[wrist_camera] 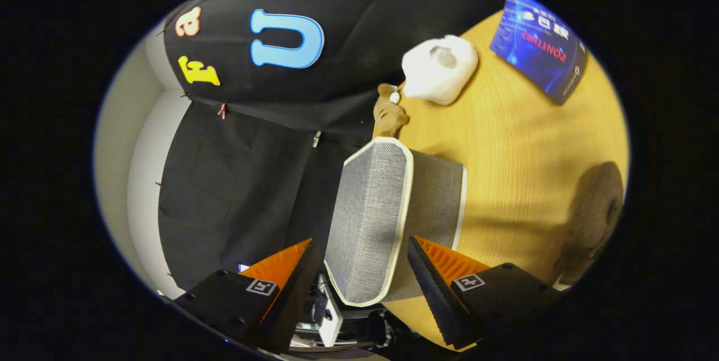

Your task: Open the storage box then place both shoes into the box .Put the left shoe in first, then the right shoe, with the right side of both shoes facing outward in a uniform manner.

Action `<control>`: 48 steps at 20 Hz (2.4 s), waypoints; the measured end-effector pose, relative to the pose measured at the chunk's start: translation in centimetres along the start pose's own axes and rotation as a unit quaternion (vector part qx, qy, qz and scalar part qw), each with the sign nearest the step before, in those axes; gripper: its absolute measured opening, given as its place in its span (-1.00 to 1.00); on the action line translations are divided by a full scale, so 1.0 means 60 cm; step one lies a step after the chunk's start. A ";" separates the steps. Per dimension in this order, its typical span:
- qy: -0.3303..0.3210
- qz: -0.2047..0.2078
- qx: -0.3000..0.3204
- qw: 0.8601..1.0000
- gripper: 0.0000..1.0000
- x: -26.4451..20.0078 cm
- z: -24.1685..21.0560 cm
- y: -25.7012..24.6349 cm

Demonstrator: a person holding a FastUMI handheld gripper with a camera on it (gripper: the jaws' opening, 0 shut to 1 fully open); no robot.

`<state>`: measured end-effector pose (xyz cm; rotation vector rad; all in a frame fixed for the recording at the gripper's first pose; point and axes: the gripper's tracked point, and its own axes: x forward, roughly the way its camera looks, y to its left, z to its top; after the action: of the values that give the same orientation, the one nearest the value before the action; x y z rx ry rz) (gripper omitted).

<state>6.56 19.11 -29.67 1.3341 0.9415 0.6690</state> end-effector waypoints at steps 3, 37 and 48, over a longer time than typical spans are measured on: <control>0.019 0.015 0.035 0.999 0.92 0.042 -0.011 -0.024; -0.024 0.144 -0.027 0.989 -0.90 0.133 0.024 0.305; 0.010 0.105 -0.124 0.987 -0.90 0.319 -0.059 0.399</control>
<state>15.44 40.71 -9.55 1.2146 0.7130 0.9313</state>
